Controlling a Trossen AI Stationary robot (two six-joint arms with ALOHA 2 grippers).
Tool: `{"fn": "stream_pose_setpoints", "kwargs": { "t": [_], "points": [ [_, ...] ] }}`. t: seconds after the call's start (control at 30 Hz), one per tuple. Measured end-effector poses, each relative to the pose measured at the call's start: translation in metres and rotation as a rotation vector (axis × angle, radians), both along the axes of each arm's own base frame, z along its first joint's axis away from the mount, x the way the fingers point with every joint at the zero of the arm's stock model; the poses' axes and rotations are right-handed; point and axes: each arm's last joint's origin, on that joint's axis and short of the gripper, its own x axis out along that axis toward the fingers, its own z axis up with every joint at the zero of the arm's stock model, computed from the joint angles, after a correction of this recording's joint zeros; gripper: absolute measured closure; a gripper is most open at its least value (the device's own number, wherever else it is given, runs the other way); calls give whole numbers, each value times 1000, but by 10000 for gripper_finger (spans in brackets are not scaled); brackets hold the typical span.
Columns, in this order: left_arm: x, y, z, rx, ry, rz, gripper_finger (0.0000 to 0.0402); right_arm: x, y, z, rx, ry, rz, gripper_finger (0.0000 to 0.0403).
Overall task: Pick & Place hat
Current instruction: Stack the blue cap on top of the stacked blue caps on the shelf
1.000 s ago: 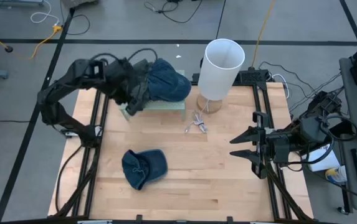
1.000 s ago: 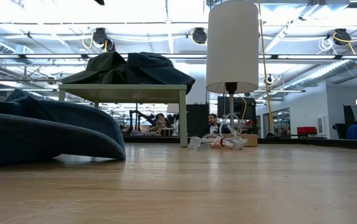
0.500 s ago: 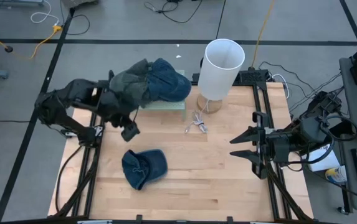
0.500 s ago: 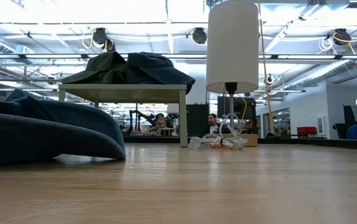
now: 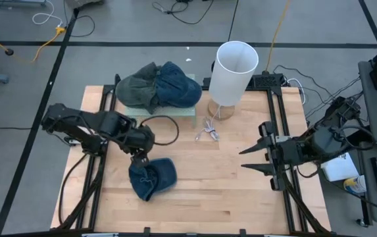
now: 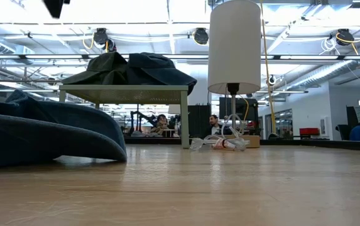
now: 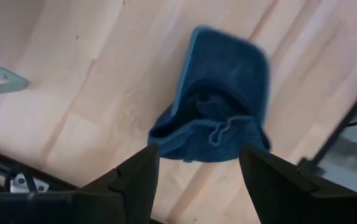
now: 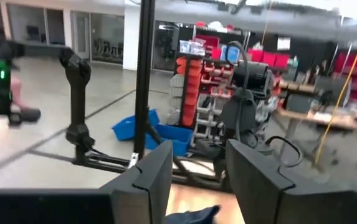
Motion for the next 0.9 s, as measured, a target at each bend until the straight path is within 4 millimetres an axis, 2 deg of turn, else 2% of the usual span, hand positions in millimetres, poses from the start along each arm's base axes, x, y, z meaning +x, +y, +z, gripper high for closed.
{"fn": "stream_pose_setpoints", "kwargs": {
  "t": [0.17,0.4,0.53,0.73,0.9],
  "points": [
    [7,-6,-32,12,22,-25,163,4,3,-15,123,58,6,261],
    [11,-6,-77,46,50,-49,152,13,6,-45,286,154,-14,256],
    [12,-7,-96,42,50,-57,151,19,8,-69,395,209,-32,223],
    [16,-7,-113,67,-5,-102,151,24,12,-105,429,191,-24,160],
    [18,-7,-126,79,-41,-135,151,26,13,-135,464,145,-8,137]
  ]
}}
